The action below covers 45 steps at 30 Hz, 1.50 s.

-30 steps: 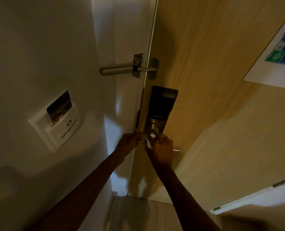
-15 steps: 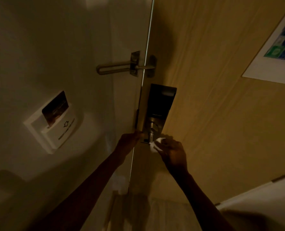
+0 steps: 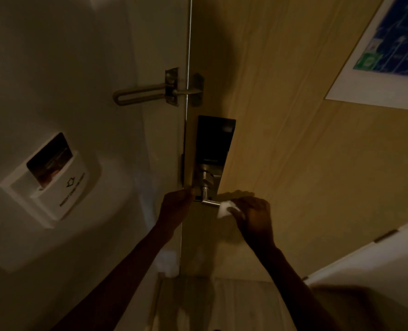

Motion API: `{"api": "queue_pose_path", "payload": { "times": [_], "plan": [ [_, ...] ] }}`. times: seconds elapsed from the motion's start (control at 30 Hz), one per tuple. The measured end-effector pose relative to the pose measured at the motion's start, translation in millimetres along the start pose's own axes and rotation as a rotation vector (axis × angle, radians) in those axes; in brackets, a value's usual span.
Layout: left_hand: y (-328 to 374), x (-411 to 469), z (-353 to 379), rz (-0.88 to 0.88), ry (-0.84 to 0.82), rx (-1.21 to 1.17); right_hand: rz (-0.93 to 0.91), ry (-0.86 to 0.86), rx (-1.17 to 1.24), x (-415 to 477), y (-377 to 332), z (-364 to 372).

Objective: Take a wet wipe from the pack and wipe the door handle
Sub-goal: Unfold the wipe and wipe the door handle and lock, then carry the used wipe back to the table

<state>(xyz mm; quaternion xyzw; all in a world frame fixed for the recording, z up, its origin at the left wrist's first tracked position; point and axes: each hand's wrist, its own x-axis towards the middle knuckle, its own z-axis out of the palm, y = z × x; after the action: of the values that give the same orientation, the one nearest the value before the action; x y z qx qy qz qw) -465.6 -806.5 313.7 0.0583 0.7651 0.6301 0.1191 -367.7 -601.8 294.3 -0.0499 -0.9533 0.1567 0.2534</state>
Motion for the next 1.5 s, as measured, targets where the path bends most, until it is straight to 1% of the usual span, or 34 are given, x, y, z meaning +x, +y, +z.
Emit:
{"api": "queue_pose_path", "payload": {
  "times": [0.07, 0.17, 0.3, 0.37, 0.43, 0.5, 0.57, 0.67, 0.77, 0.87, 1.0, 1.1, 1.23, 1.37, 1.43, 1.5],
  "plan": [
    [-3, -6, 7, 0.034, 0.014, 0.009, 0.056, 0.008, 0.063, -3, 22, -18],
    [-8, -15, 21, 0.097, 0.031, 0.034, 0.158, 0.029, 0.180, -9, 35, -25],
    [-11, -18, 26, 0.119, 0.088, 0.002, 0.408, 0.076, 0.380, -29, 41, -20],
    [-15, -23, 25, 0.106, 0.091, 0.017, 0.551, 0.104, 0.511, -38, 40, -20],
    [-24, -30, 25, 0.061, 0.079, 0.047, 0.642, 0.134, 0.601, -48, 42, -23],
    [-37, -37, 30, -0.013, 0.017, 0.068, 0.714, 0.147, 0.645, -59, 48, -28],
    [-46, -45, 44, -0.032, -0.051, 0.101, 0.764, 0.171, 0.647, -70, 57, -35],
    [-49, -55, 79, 0.008, -0.115, 0.180, 0.819, 0.212, 0.614, -92, 70, -49],
    [-42, -66, 128, 0.107, -0.203, 0.187, 0.856, 0.233, 0.552, -119, 87, -69],
    [-31, -85, 180, 0.091, -0.347, 0.224, 0.917, 0.257, 0.484, -155, 107, -96],
    [-21, -127, 248, 0.174, -0.491, 0.330, 1.027, 0.375, 0.433, -220, 130, -140],
    [-8, -175, 295, 0.174, -0.576, 0.329, 1.106, 0.481, 0.386, -269, 145, -174],
    [-10, -234, 353, 0.204, -0.744, 0.346, 1.244, 0.599, 0.395, -332, 164, -213],
    [-17, -283, 401, 0.296, -0.886, 0.487, 1.324, 0.661, 0.360, -399, 185, -239],
    [-21, -304, 422, 0.367, -0.950, 0.562, 1.349, 0.719, 0.342, -428, 191, -250],
    [-26, -321, 442, 0.393, -1.005, 0.616, 1.398, 0.779, 0.358, -456, 197, -258]
  ]
}}
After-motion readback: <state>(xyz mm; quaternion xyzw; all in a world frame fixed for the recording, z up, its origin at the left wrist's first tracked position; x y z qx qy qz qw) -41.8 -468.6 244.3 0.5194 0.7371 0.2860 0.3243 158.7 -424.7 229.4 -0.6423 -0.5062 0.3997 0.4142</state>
